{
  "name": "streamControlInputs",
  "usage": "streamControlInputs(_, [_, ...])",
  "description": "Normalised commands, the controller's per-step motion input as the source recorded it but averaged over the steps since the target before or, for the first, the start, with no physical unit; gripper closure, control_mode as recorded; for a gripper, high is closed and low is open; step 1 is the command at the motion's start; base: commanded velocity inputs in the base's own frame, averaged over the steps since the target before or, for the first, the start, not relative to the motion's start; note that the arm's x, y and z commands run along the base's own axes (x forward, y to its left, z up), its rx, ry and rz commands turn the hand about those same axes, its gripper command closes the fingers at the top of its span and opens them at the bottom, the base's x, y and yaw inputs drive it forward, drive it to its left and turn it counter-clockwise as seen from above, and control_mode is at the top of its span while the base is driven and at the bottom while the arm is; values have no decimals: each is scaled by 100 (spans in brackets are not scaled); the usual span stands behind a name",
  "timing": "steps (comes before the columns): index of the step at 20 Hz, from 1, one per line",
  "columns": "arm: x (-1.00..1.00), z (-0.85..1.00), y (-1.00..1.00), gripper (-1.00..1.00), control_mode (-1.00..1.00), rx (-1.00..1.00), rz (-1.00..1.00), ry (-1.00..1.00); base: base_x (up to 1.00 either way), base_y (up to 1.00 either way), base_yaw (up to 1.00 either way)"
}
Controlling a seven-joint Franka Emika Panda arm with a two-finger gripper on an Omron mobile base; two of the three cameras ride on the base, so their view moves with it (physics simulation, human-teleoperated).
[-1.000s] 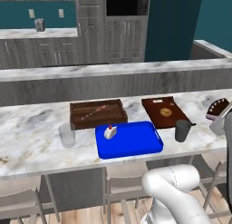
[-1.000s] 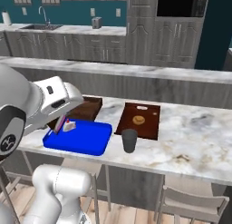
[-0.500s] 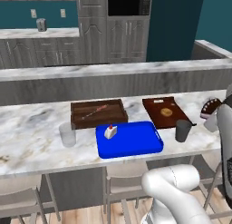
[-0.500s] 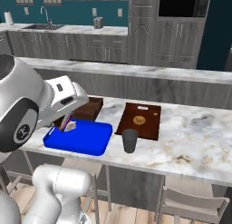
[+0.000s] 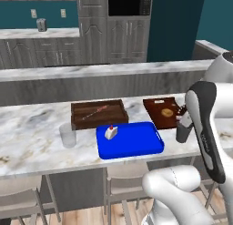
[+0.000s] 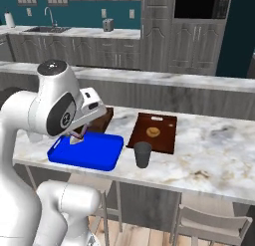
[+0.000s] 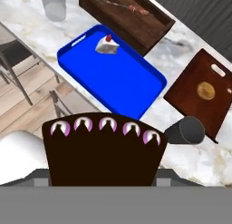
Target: Take the cakes from the fridge and place them on the empty tray on the dining counter.
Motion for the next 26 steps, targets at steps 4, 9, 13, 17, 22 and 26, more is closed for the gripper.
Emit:
streamControlInputs(4, [65,-70,40,100,-100,0,0,0,0,0,0])
streamControlInputs(9, [67,-69,30,100,-100,0,0,0,0,0,0])
streamControlInputs(13, [71,-47,12,100,-100,0,0,0,0,0,0])
streamControlInputs(17, [68,-40,3,100,-100,0,0,0,0,0,0])
streamControlInputs(22, [47,-37,6,100,-100,0,0,1,0,0,0])
streamControlInputs(26, [36,-41,9,100,-100,0,0,2,0,0,0])
